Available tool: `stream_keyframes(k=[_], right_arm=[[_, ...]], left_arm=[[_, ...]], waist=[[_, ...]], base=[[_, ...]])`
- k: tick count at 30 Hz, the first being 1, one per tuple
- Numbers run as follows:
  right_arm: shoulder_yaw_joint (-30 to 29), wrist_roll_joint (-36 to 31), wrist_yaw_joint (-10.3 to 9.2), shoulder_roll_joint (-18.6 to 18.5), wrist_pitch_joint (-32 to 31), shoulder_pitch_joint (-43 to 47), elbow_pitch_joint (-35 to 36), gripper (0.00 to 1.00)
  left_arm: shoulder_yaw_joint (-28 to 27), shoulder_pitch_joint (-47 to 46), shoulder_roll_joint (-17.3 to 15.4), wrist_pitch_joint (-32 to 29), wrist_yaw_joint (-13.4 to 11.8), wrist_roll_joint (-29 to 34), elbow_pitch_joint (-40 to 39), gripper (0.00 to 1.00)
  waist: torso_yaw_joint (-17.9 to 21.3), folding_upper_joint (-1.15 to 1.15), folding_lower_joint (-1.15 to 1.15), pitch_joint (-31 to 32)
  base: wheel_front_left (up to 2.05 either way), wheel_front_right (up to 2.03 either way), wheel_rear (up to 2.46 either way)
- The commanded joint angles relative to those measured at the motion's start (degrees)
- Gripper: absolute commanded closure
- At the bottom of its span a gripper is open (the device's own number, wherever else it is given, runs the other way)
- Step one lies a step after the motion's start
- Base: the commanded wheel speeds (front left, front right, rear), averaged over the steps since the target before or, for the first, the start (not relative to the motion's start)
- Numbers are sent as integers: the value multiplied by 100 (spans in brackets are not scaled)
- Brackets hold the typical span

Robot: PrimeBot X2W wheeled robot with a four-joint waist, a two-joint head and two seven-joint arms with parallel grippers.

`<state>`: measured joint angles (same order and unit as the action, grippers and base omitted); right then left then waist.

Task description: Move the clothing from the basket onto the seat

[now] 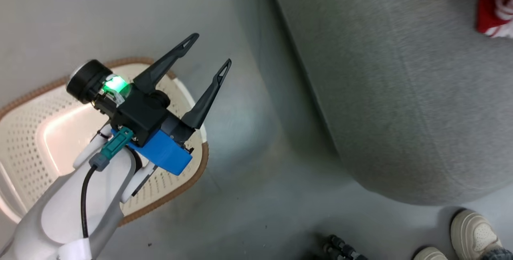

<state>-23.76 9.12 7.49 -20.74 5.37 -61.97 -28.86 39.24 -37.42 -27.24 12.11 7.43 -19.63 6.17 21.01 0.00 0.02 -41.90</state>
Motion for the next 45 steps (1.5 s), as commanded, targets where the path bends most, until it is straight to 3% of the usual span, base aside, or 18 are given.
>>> stream_keyframes(k=[1,6,14,15,16,17,18,25,33,45], right_arm=[[-68,5,1,47,89,12,-98,100],[-323,7,1,269,359,134,-803,100],[-208,-347,1,254,628,124,-1530,100],[-203,-369,1,253,652,125,-1590,78],[-203,-369,1,253,652,125,-1590,78],[-180,-398,1,242,679,141,-1632,49],[-134,-422,1,240,709,191,-1669,0],[233,-543,1,272,860,800,-1701,0],[777,-620,1,478,829,1905,-1246,0],[1407,-636,1,875,335,3946,563,0]], left_arm=[[-37,-149,-30,31,-8,51,-75,0],[-82,-183,-38,133,-61,73,-118,0],[-30,-94,126,244,-49,-15,95,0],[-28,-90,140,261,-46,-29,130,0],[-28,-90,140,261,-46,-29,130,0],[-29,-82,163,268,-43,-44,163,0],[-36,-56,196,283,-41,-58,204,0],[-147,294,699,311,-11,-262,514,0],[-691,1317,1274,313,16,-440,767,0],[-1507,2592,1711,309,20,-484,946,0]], waist=[[-416,0,-2,-632],[-507,0,-2,-748],[-569,0,-2,-538],[-578,0,-2,-481],[-578,0,-2,-481],[-591,0,-2,-418],[-602,0,-2,-330],[-805,0,-2,601],[-1042,0,-2,2047],[-1681,0,-2,3465]], base=[[0,0,0],[0,0,0],[0,0,0],[0,0,0],[0,0,0],[0,0,0],[0,0,0],[0,0,0],[0,0,0],[0,0,0]])
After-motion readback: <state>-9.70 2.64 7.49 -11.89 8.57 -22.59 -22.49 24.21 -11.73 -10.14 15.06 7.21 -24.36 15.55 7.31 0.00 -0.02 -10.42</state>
